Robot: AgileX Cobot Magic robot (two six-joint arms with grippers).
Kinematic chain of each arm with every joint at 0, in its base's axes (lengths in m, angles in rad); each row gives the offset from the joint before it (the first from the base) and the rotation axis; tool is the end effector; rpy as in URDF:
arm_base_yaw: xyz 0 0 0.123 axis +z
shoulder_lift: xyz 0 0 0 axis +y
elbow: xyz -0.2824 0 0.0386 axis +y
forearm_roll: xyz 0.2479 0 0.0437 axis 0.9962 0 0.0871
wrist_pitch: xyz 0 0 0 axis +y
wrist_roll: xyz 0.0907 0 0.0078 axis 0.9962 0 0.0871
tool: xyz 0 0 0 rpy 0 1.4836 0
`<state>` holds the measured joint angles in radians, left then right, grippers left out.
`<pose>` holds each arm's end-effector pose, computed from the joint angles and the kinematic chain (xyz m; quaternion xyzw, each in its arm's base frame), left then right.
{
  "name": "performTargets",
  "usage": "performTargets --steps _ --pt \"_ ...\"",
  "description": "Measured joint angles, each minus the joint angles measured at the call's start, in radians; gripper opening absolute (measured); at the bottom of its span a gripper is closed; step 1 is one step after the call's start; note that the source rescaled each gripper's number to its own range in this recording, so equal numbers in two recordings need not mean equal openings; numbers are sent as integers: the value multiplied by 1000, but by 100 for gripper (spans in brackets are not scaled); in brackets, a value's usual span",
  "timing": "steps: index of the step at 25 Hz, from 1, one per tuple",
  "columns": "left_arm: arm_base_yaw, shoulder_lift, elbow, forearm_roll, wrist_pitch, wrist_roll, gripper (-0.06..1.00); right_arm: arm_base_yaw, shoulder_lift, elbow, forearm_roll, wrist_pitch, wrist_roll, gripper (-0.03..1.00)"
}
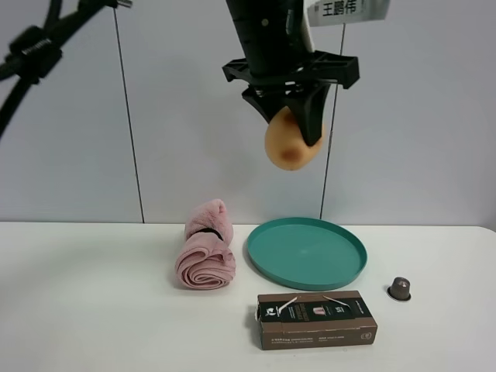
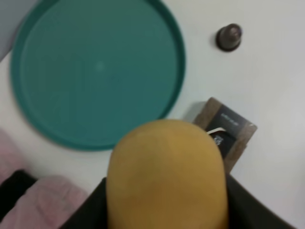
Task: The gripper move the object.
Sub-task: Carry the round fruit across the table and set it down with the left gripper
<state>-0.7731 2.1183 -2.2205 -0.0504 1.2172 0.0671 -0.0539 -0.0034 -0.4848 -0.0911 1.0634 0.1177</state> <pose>0.3327 -0.3306 0.3349 0.3909 0.8802 -0.1162 0.2429 -0.0043 -0.0070 0.2730 0.0749 0.8528 -0.0291 0.5160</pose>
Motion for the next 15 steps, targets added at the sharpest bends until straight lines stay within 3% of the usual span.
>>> performTargets --steps 15 --pt "-139 291 -258 -78 -25 41 1 0 0 0 0 0 0 100"
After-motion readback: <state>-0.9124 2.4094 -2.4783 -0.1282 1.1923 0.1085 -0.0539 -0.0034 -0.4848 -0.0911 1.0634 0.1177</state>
